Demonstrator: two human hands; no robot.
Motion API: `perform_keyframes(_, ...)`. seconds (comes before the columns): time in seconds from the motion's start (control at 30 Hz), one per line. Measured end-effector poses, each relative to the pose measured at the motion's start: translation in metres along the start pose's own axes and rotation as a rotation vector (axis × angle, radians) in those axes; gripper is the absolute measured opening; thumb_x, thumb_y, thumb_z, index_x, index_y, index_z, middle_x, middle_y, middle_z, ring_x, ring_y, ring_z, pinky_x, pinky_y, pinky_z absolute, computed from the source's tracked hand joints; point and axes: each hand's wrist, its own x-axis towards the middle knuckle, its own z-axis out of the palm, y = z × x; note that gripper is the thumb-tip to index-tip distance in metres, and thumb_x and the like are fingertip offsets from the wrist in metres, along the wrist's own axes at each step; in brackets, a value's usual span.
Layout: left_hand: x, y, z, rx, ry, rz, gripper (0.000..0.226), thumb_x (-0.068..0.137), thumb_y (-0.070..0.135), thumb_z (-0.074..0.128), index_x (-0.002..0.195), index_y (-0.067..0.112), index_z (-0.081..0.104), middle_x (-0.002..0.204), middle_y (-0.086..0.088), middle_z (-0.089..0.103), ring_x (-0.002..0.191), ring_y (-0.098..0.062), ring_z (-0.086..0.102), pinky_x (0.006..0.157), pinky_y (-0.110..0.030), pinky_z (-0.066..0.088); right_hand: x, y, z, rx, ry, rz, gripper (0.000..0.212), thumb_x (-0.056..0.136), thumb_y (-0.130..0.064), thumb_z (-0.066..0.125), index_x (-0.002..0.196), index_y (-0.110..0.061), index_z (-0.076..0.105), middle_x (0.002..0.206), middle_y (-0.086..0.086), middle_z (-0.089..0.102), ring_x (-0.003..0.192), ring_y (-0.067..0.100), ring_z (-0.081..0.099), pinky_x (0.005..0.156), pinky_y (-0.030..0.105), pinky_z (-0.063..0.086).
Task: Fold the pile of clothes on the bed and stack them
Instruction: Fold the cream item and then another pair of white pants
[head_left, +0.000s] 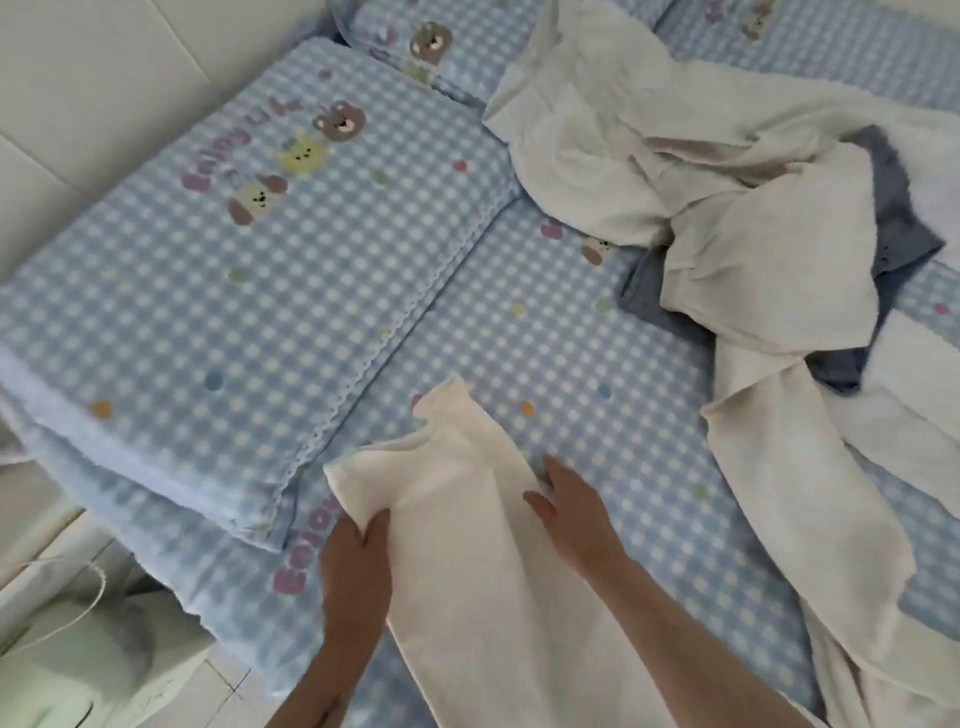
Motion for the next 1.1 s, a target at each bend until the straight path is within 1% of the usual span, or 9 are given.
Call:
perform_keyframes(0.13, 0.024, -0.030, -0.031, -0.140, 0.094, -0.228, 0.015, 0.091, 0.017, 0.058, 0.083, 0.003, 0.056, 0.077, -0.009, 0.059, 0.080, -0.032, 0.057, 0.070, -0.038, 0.043, 0.032, -0.048, 0.027, -0.005, 0.016, -0.030, 0.049, 0.090, -0.029, 0.061, 0.133, -0.009, 0.047, 0.129, 0.005, 0.053, 0.122, 0.023, 0.047, 0.100, 0.031, 0.034)
perform_keyframes(0.23, 0.025, -0.053, -0.048, -0.214, 0.134, -0.341, 0.019, 0.091, 0.017, 0.057, 0.074, 0.012, 0.052, 0.075, -0.005, 0.058, 0.078, -0.030, 0.055, 0.064, -0.035, 0.039, 0.042, -0.069, 0.037, 0.045, 0.157, 0.004, 0.005, 0.091, -0.016, 0.056, 0.093, -0.013, 0.059, 0.093, 0.004, 0.059, 0.091, 0.026, 0.055, 0.071, 0.030, 0.034)
perform_keyframes(0.33, 0.026, -0.072, -0.070, -0.247, 0.233, -0.375, 0.012, 0.091, 0.020, 0.058, 0.079, 0.018, 0.054, 0.072, 0.007, 0.057, 0.073, -0.023, 0.053, 0.063, -0.033, 0.037, 0.047, -0.097, 0.045, 0.105, 0.288, -0.121, 0.008, 0.091, -0.014, 0.056, 0.083, -0.014, 0.056, 0.080, 0.001, 0.056, 0.075, 0.016, 0.052, 0.064, 0.024, 0.027)
perform_keyframes(0.6, 0.063, -0.112, -0.098, -0.282, 0.378, -0.425, 0.011, 0.090, 0.019, 0.058, 0.088, 0.008, 0.056, 0.078, -0.004, 0.059, 0.083, -0.031, 0.057, 0.069, -0.036, 0.040, 0.091, -0.162, 0.102, -0.011, -0.009, -0.146, 0.010, 0.095, -0.016, 0.047, 0.093, -0.013, 0.056, 0.094, 0.000, 0.052, 0.097, 0.023, 0.054, 0.070, 0.027, 0.026)
perform_keyframes(0.73, 0.058, -0.119, -0.101, -0.174, 0.566, -0.377, 0.032, 0.087, 0.012, 0.061, 0.116, 0.003, 0.048, 0.107, -0.018, 0.055, 0.091, -0.034, 0.057, 0.082, -0.047, 0.047, 0.056, -0.141, 0.098, 0.023, 0.313, -0.218, 0.028, 0.094, -0.020, 0.054, 0.121, -0.013, 0.053, 0.124, 0.004, 0.051, 0.114, 0.021, 0.051, 0.095, 0.034, 0.042)
perform_keyframes(0.8, 0.033, -0.112, -0.089, -0.028, 0.691, -0.149, 0.046, 0.085, 0.005, 0.062, 0.127, 0.008, 0.045, 0.122, -0.020, 0.045, 0.105, -0.036, 0.051, 0.097, -0.047, 0.043, 0.010, -0.104, 0.100, -0.082, 0.419, -0.280, 0.039, 0.097, -0.027, 0.046, 0.133, -0.012, 0.046, 0.137, 0.004, 0.046, 0.126, 0.019, 0.043, 0.105, 0.036, 0.036)
perform_keyframes(0.9, -0.028, -0.095, -0.030, 0.304, 0.327, 0.488, 0.036, 0.086, 0.011, 0.061, 0.122, 0.009, 0.056, 0.132, -0.013, 0.051, 0.118, -0.030, 0.044, 0.109, -0.019, 0.026, -0.068, -0.029, 0.112, -0.271, 0.371, -0.269, 0.049, 0.100, -0.035, 0.023, 0.137, -0.009, 0.043, 0.145, 0.009, 0.044, 0.140, 0.017, 0.025, 0.111, 0.038, 0.024)
perform_keyframes(0.97, -0.067, -0.096, 0.009, 0.506, -0.054, 0.797, 0.052, 0.078, 0.027, 0.064, 0.126, 0.014, 0.049, 0.138, -0.013, 0.048, 0.127, -0.029, 0.038, 0.108, -0.028, 0.024, -0.101, 0.016, 0.117, -0.366, 0.251, -0.228, 0.053, 0.101, -0.036, 0.014, 0.136, -0.009, 0.044, 0.148, 0.007, 0.038, 0.145, 0.013, 0.011, 0.111, 0.042, 0.018)
perform_keyframes(1.1, -0.065, -0.130, 0.031, 0.743, -0.356, 0.951, 0.062, 0.094, 0.046, 0.028, 0.149, 0.022, 0.014, 0.159, -0.002, 0.001, 0.146, -0.019, 0.006, 0.111, -0.035, 0.013, -0.136, 0.111, 0.088, -0.596, 0.089, -0.271, 0.051, 0.100, -0.038, 0.013, 0.138, -0.017, 0.039, 0.154, 0.000, 0.023, 0.146, 0.016, 0.006, 0.109, 0.049, 0.021)
